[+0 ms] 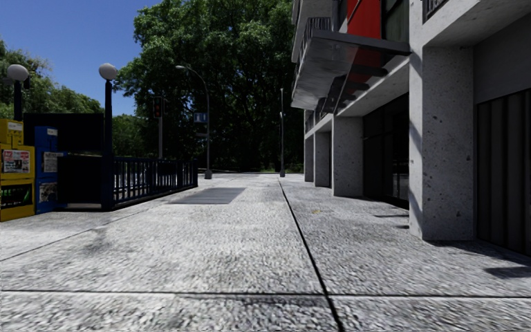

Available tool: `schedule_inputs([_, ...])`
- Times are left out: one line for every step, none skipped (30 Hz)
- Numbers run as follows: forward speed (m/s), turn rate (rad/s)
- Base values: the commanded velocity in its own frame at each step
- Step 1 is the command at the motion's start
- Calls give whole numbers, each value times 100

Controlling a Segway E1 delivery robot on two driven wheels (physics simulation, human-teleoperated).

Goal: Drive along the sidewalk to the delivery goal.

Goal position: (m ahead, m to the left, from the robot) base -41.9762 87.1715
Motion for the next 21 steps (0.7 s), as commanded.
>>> schedule_inputs([200, 0])
schedule_inputs([200, 0])
schedule_inputs([200, 0])
schedule_inputs([200, 0])
schedule_inputs([200, 0])
schedule_inputs([200, 0])
schedule_inputs([200, 0])
schedule_inputs([200, 0])
schedule_inputs([200, 0])
schedule_inputs([200, 0])
schedule_inputs([200, 0])
schedule_inputs([200, 0])
schedule_inputs([200, 0])
schedule_inputs([200, 0])
schedule_inputs([200, 0])
schedule_inputs([200, 0])
schedule_inputs([200, 0])
schedule_inputs([200, 0])
schedule_inputs([200, 0])
schedule_inputs([200, 0])
schedule_inputs([200, 0])
